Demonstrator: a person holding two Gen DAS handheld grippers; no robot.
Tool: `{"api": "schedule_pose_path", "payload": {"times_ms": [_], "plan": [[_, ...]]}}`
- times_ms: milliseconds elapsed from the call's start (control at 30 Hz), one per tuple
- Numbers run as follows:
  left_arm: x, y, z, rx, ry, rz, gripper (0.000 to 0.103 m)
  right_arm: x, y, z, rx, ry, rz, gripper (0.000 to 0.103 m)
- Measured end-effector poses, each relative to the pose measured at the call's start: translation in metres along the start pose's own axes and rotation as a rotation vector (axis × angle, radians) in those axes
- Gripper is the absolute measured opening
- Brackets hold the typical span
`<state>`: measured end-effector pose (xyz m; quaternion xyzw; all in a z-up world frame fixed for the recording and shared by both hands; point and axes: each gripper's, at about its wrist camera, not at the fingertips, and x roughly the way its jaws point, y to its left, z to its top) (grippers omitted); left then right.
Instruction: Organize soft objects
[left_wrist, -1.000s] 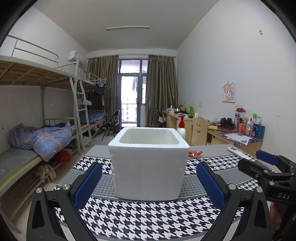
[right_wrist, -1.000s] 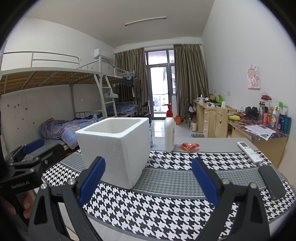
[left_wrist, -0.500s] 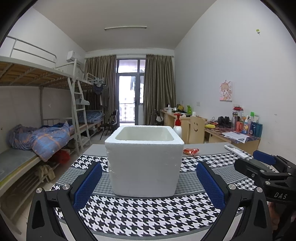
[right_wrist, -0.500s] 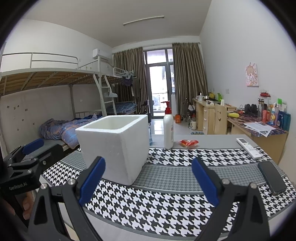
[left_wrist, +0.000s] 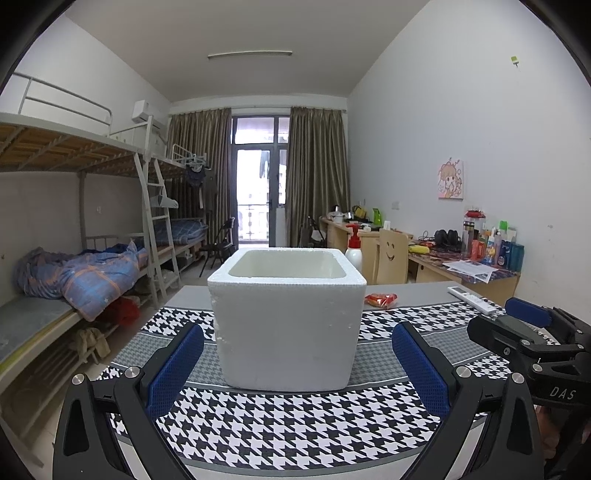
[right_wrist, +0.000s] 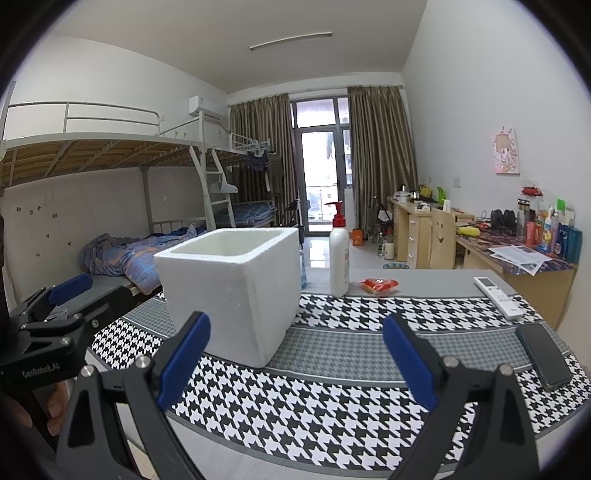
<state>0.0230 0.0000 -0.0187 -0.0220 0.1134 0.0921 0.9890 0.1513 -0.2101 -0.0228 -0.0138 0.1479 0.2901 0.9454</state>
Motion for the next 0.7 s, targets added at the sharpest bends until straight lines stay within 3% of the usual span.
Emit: {"api": "schedule_pose_path", "payload": {"times_ms": [700], "plan": [[0.0046, 0.0023, -0.0003, -0.006, 0.015, 0.008, 0.102, 0.0028, 0.0002, -0.0012, -0.005, 0.007, 0.010, 0.096]]}}
